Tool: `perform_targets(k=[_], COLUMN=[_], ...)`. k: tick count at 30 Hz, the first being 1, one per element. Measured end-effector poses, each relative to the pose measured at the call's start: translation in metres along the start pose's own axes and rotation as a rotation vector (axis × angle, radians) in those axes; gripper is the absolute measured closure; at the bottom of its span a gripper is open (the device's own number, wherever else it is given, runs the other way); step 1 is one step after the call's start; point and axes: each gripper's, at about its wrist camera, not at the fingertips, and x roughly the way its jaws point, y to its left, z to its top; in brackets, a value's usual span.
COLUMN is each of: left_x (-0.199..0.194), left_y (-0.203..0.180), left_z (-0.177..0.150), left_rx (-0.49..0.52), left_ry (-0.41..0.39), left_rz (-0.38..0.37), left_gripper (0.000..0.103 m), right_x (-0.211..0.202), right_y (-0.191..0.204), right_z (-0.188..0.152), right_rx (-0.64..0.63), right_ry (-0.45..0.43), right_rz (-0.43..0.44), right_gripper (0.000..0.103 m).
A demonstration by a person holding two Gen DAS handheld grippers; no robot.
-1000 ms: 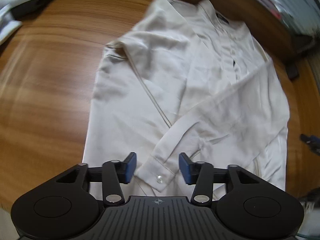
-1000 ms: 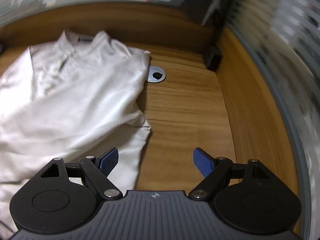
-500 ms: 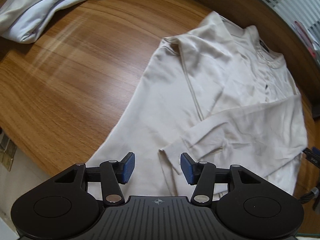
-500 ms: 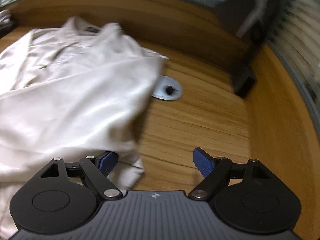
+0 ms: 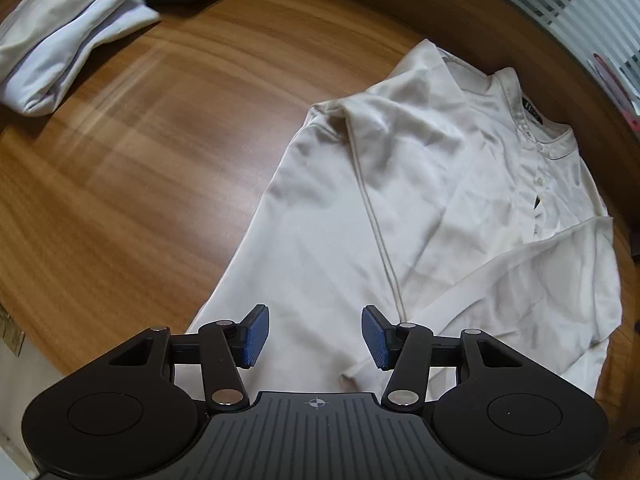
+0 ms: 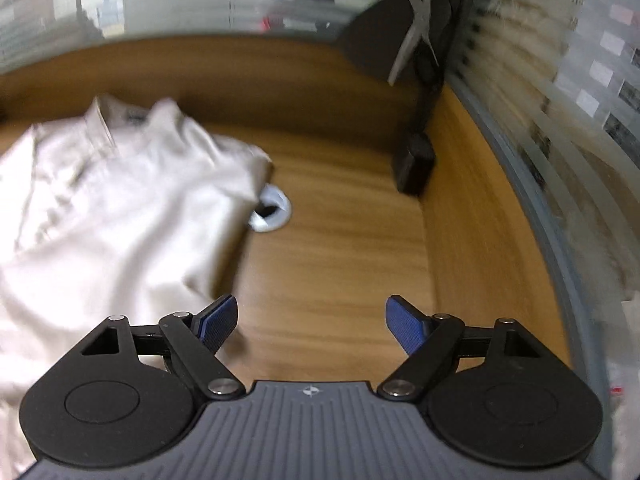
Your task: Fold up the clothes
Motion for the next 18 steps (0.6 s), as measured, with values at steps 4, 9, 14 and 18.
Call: perform_targets(k=[4, 9, 14, 18], left_x=[0.003, 0.004, 0.004, 0.001], left_y=[-0.002, 0.000, 0.009, 0.018], left_z=[0.008, 0.013, 0.010, 0.006], left_rx=[0.026, 0.052, 0.070, 0.067], left_ry=[-0.009, -0.040, -0.072, -0.099], left_rz=[-0.010, 0.004, 0.014, 0.014], left_gripper=[0.049, 0.049, 0.049, 0.046], right_x=[0.011, 0.035, 0.045, 0.023], right_y=[0.015, 0.033, 0.052, 0.052], right_z=[0.004, 0.000, -0.010, 0.002], right_rx=[0.003, -0.037, -0.138, -0.132], right_ry=[-0.023, 0.033, 0.083, 0.028], right_rz=[0.096, 0.128, 0.097, 0.094], right_gripper=[0.046, 0.090, 0.089, 0.068])
